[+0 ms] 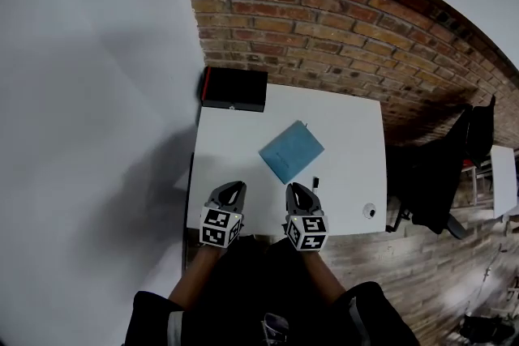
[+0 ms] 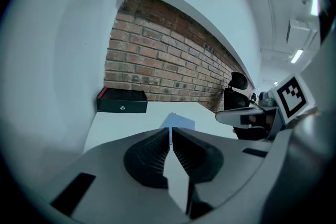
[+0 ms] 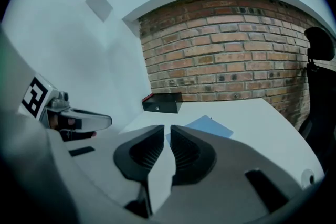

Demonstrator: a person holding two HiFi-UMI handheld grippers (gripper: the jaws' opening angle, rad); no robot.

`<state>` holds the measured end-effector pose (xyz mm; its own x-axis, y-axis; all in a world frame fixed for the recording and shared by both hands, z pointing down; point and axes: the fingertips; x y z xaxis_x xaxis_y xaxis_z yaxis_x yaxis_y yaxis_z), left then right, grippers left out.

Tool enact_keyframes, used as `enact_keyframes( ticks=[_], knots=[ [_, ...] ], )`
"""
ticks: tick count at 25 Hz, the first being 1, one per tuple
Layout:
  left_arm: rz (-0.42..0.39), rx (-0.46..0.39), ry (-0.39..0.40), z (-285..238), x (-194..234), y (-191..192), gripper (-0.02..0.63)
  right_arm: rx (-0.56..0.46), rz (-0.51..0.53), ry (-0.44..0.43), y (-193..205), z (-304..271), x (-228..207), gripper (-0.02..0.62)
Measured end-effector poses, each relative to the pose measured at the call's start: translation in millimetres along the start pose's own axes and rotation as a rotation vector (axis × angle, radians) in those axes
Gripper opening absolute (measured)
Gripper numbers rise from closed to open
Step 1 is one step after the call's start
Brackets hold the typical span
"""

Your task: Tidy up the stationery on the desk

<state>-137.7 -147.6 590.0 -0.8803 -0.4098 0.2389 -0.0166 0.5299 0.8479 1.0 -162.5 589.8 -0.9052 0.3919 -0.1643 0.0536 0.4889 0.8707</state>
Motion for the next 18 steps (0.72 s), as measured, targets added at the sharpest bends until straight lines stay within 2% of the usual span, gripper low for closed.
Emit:
enact_keyframes(
  ticks=[4,6,14,16,18],
  knots=[
    [-0.015,0.025,0.031,-12,-4,1,0.029,0.009,0.007,0.012,-4,-6,-12,0.032],
    [-0.026,0.030,0.047,-21,-8,0,0.029,0.017,0.010,0.017,-6,-10,-23,0.066],
    [-0.026,0.073,0.109,-64,-23,5,0.031,0.010,-0.042,0.076,-14,-26,-87,0.094],
    [-0.021,0.078,0.116,-76,-24,4,0.031,0.020,-0.022,0.080,-16,-35,-103,0.096],
    [-0.017,0.085,0.117,-87,-25,6,0.031,0.050,0.042,0.067,-15,-45,-115,0.102]
  ],
)
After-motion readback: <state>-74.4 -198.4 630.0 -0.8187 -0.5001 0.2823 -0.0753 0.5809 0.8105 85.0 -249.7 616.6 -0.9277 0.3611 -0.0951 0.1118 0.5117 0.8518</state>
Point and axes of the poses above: the fingertips, and each gripper's own axes: z backward along the fingers, x to its left, y out of its underside, and after that the axes turned 1 degree about y, right-handed
